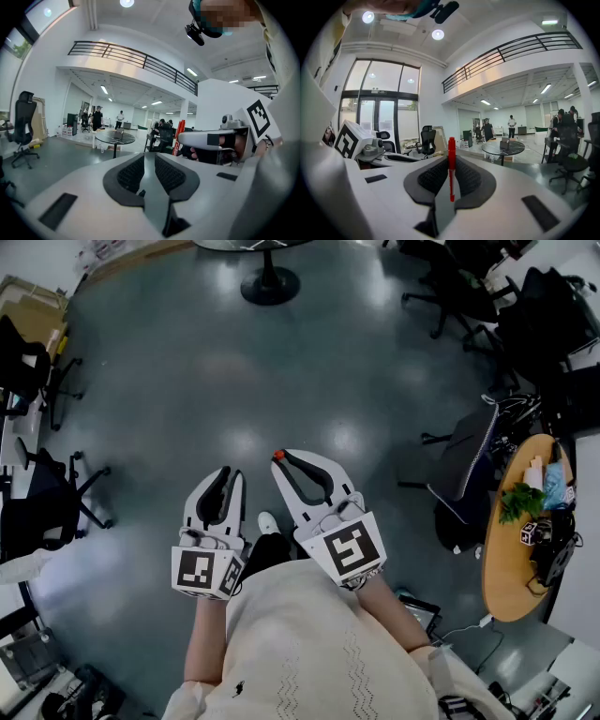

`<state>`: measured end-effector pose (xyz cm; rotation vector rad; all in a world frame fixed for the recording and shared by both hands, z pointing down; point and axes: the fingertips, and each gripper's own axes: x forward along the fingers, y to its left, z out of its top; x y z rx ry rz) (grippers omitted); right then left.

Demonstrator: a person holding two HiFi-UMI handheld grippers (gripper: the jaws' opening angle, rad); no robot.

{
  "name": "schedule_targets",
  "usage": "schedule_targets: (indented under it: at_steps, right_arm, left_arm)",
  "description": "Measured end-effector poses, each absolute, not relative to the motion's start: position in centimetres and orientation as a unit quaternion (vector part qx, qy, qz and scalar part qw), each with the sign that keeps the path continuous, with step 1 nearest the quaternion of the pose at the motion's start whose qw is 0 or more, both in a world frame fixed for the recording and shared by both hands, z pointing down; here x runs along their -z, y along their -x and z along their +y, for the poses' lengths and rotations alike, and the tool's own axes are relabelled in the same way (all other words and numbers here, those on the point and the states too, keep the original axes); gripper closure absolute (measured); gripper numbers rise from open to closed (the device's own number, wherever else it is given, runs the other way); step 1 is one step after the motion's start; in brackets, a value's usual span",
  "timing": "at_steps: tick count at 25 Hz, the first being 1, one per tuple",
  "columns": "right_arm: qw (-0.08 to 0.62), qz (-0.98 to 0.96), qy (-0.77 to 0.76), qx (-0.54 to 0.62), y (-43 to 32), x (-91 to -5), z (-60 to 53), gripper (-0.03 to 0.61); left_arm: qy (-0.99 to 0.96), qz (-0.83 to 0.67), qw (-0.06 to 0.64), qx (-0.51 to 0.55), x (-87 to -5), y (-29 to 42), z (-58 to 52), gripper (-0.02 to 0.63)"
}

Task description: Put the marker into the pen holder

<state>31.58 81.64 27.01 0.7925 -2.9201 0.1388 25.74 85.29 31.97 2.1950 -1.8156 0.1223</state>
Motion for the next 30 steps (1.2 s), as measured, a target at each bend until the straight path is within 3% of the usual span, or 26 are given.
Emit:
schedule_targets:
  at_steps: [12,22,30]
  right_arm:
    - [0.096,-0.95,-0.278,-0.102,-33.8,-29.9,75.3,0.523]
    - [0.12,-0.934,-0.309,-0.131,-27.8,-32.0,65.0,0.523]
    - [0.124,-0.942,-0.29,-0.114,-16.0,-30.4,56.5,0.523]
  left_arm:
    - [-0.772,-0.622,0.125,-0.031,-31.2,-27.1,78.2,0.534]
    - [-0.775,-0.617,0.135,-0.001,-32.0,-17.5,68.1,0.534]
    - [-0.779,-0.615,0.122,0.003,-30.6,-6.6,60.1,0.534]
